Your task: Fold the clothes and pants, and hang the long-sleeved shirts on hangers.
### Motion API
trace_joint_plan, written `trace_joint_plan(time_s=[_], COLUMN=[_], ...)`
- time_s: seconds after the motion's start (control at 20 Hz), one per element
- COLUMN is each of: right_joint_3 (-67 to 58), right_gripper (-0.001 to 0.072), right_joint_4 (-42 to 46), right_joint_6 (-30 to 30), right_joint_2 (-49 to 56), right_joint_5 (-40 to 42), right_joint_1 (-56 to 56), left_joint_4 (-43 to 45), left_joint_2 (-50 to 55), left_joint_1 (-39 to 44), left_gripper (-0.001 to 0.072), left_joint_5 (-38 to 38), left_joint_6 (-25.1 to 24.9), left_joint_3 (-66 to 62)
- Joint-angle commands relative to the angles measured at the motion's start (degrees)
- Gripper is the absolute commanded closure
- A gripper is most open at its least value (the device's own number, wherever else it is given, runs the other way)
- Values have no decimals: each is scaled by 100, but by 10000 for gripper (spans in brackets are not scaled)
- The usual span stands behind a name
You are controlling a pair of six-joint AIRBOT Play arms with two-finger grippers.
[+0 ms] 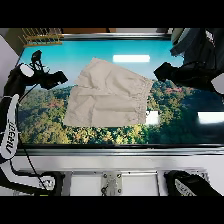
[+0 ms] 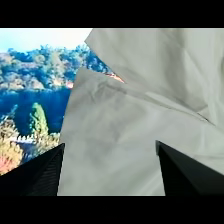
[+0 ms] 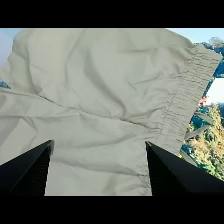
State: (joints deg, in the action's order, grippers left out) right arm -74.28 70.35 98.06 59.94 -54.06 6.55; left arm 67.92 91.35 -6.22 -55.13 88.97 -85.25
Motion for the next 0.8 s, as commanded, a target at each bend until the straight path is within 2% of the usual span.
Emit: trace_joint_plan(time_s=[0.0, 0.2, 0.35, 0.6, 0.75], right_joint_3=[2, 4, 4, 4, 4], right_gripper=[85, 84, 84, 84, 84], right_joint_4=[-4, -4, -76, -264, -267], right_joint_6=[7, 7, 9, 9, 9], right_joint_2=[-4, -4, -4, -4, -4], right_joint_5=[-138, -195, -192, -192, -192], right_joint_1=[0, 0, 0, 11, 11], left_joint_4=[155, 153, 72, -968, -953], left_joint_2=[-494, -1644, -2079, -2085, -2085], left_joint_1=[-289, -570, -831, -1003, -793], left_gripper=[88, 88, 88, 89, 89], left_joint_5=[-420, -291, 199, 673, 1014], left_joint_6=[227, 243, 662, 529, 535], left_joint_3=[560, 2750, 4037, 4846, 4883])
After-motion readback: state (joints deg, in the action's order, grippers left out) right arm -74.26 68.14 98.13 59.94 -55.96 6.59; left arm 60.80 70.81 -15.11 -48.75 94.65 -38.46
